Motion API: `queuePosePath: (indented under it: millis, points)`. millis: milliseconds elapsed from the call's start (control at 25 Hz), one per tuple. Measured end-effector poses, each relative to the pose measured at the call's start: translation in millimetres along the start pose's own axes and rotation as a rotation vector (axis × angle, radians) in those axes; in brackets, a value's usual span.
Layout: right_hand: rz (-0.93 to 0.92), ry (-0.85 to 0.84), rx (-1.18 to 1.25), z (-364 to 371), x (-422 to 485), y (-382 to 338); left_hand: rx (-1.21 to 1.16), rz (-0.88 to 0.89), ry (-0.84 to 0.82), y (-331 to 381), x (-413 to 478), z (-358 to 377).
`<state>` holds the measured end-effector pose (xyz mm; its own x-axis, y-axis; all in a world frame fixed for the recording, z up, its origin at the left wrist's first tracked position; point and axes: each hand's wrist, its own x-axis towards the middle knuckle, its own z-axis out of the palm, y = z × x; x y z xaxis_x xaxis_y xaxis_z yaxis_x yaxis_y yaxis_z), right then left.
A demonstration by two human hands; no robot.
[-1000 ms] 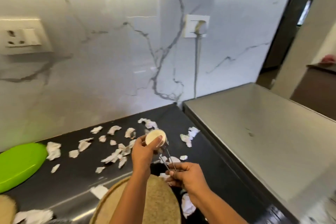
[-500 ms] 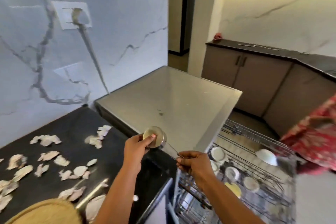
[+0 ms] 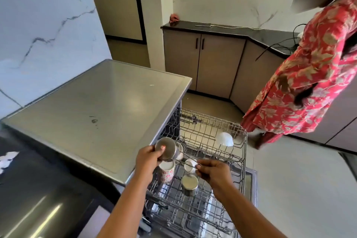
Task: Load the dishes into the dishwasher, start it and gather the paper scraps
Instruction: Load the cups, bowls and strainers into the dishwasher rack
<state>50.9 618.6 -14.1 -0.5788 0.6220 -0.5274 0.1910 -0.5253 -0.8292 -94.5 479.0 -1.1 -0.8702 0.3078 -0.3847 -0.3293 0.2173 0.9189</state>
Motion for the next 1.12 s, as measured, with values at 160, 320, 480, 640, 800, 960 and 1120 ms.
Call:
queuePosePath:
  millis: [160, 320, 480, 640, 800, 960, 1120]
  points:
    - [0.019, 0.064, 0.068, -43.2, 22.1, 3.5, 0.121, -0.034, -0.05, -10.3, -7.3, 46.5]
    - [0.045, 0.078, 0.072, -55.2, 32.1, 11.2, 0.201, -0.041, -0.058, -22.9, 2.4, 61.7]
    - [0.076, 0.153, 0.086, -63.3, 54.8, 10.7, 0.304, -0.085, -0.106, -35.7, 24.4, 77.8]
    - [0.1, 0.246, 0.1, -68.0, 85.3, 8.9, 0.367, -0.122, -0.163, -42.7, 62.4, 100.9]
    - [0.115, 0.331, 0.071, -67.8, 123.9, 9.4, 0.434, -0.157, -0.226, -50.7, 104.7, 127.0]
    - [0.143, 0.422, -0.07, -66.6, 169.1, 21.0, 0.494, -0.196, -0.258, -68.5, 155.8, 147.5]
    - [0.178, 0.459, -0.176, -62.4, 211.7, 32.7, 0.537, -0.2, -0.246, -78.1, 196.8, 162.4]
